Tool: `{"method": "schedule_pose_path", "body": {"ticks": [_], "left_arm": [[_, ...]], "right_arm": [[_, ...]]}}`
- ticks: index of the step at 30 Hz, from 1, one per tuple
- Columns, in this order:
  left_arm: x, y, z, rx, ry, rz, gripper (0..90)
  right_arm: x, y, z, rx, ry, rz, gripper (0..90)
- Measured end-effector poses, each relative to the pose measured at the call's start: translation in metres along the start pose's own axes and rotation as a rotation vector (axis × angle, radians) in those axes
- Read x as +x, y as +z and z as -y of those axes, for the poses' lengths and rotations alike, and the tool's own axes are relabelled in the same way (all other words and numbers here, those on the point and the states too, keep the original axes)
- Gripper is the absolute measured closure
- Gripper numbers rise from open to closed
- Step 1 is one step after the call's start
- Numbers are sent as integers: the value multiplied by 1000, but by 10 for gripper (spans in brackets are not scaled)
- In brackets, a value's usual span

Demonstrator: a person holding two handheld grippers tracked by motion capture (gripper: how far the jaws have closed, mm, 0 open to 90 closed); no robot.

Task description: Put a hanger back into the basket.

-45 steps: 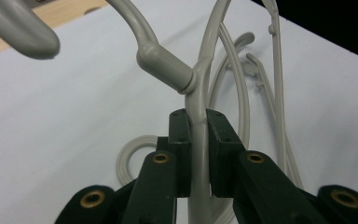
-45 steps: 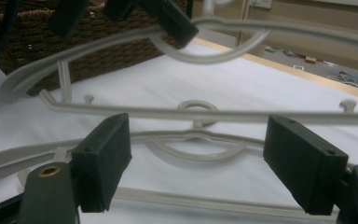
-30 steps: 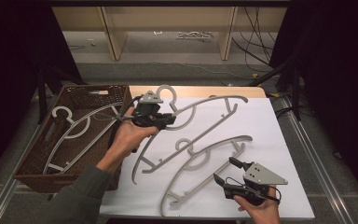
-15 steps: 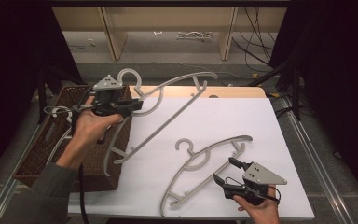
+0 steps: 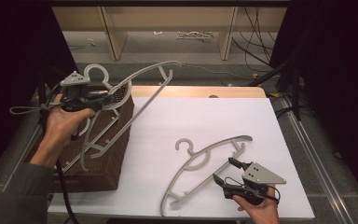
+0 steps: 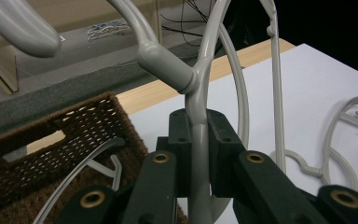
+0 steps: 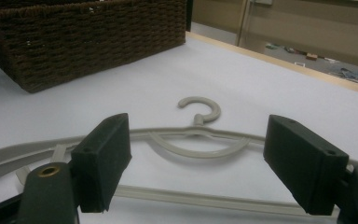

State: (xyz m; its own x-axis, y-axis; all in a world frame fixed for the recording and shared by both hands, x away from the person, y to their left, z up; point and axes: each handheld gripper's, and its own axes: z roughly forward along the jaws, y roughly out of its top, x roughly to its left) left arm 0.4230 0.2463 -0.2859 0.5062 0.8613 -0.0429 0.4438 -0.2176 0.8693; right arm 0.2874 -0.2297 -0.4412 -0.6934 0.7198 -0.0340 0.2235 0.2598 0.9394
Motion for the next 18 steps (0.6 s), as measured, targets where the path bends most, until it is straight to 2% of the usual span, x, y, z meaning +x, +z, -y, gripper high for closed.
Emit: {"method": "schedule_pose_path", "body": {"ticks": [1, 2, 3, 5, 8, 10, 15, 18], "left_arm": [[4, 0, 1, -2, 0, -9, 815], [7, -1, 3, 1, 4, -23, 815], [11, -1, 4, -1, -3, -29, 814], [20, -1, 7, -5, -13, -40, 815], [34, -1, 11, -2, -9, -72, 815], [42, -1, 14, -2, -1, -87, 815], [62, -2, 24, -18, -25, -128, 814], [71, -4, 32, -4, -30, -154, 814]], "right_arm": [[1, -1, 0, 15, 14, -2, 240], [0, -1, 0, 20, 3, 6, 240], [0, 1, 0, -2, 4, 4, 240], [0, 1, 1, -3, 1, 3, 240], [1, 1, 1, 9, 18, -9, 239], [1, 1, 1, 7, 11, -1, 239], [0, 1, 1, -3, 1, 5, 239], [0, 1, 1, -1, 2, 2, 239]]}}
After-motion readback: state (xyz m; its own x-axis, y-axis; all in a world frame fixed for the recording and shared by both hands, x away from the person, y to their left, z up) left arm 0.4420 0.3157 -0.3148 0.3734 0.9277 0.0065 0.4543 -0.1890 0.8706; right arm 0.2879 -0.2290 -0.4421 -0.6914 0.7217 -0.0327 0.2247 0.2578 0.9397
